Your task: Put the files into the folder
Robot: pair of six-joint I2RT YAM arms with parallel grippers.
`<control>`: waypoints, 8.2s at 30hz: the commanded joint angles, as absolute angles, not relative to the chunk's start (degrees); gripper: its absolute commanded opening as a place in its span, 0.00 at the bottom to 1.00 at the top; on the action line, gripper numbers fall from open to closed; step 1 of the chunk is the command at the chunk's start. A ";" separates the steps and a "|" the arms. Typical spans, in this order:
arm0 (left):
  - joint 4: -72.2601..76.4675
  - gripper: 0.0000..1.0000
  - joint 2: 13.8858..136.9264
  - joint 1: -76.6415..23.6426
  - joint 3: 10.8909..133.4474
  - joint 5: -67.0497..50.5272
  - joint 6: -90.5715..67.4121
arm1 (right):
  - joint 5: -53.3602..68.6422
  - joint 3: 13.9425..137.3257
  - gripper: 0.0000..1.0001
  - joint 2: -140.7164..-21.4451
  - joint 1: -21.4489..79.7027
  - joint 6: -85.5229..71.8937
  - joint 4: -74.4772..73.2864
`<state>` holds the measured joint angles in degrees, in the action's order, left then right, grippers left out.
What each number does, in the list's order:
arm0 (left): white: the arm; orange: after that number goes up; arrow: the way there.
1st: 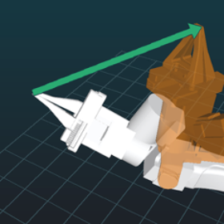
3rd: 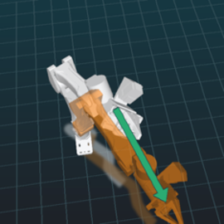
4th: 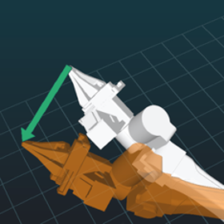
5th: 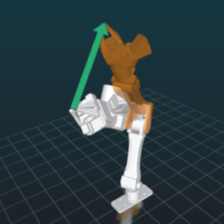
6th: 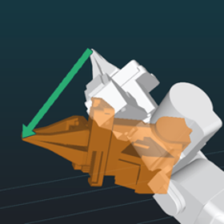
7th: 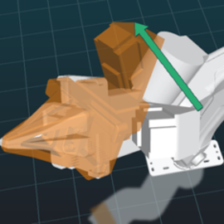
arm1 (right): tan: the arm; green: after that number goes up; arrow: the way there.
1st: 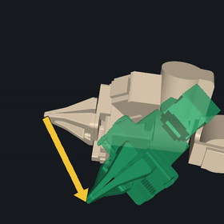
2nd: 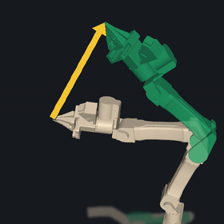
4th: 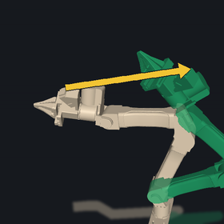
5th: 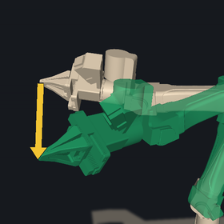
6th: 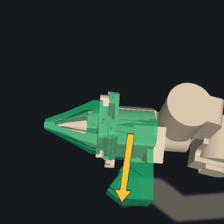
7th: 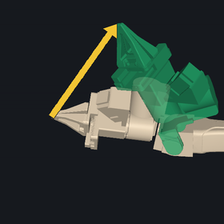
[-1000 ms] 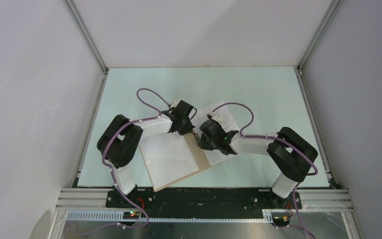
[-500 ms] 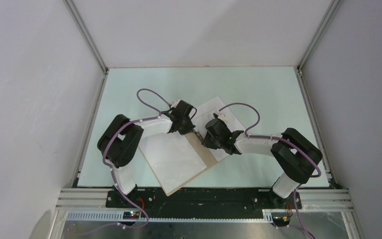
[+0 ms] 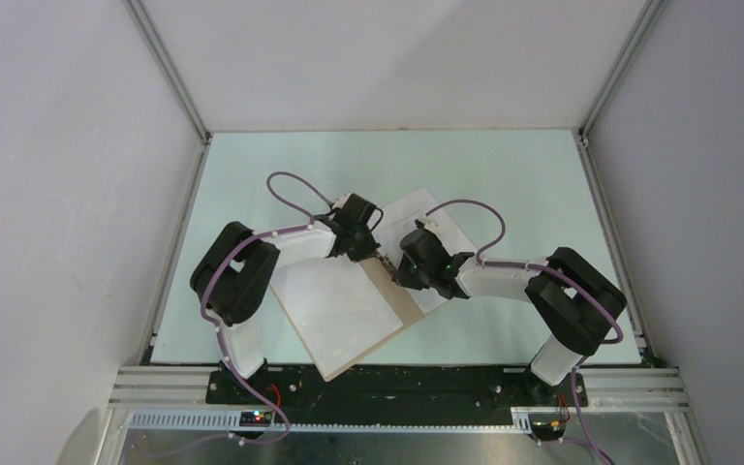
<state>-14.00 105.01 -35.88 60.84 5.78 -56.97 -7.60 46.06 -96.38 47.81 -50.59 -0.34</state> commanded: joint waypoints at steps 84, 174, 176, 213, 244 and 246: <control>-31.06 0.00 110.18 -40.13 61.90 10.94 -43.52 | -17.29 43.23 0.03 -103.15 46.77 -43.08 -18.43; -31.81 1.00 70.16 -9.50 50.73 1.73 -42.12 | -18.93 72.51 0.66 -107.09 56.61 -25.14 -24.45; -32.06 1.00 68.38 -7.42 48.26 1.23 -40.89 | -18.75 73.63 0.63 -108.71 56.28 -25.01 -25.00; -29.70 1.00 74.66 -3.45 39.61 -11.33 -32.10 | 20.37 60.49 0.14 -104.66 33.97 -28.44 -10.25; -29.27 1.00 71.29 -4.37 39.53 -7.99 -36.13 | -23.53 74.88 0.53 -110.55 49.11 -30.85 -32.32; -29.31 1.00 71.18 -4.34 39.54 -8.16 -36.01 | -22.30 74.81 0.49 -111.46 48.89 -31.03 -31.97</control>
<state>-30.11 72.88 -4.21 39.11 -8.10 -35.42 -21.43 73.52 -110.04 49.32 -29.54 -31.68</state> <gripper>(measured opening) 0.995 0.530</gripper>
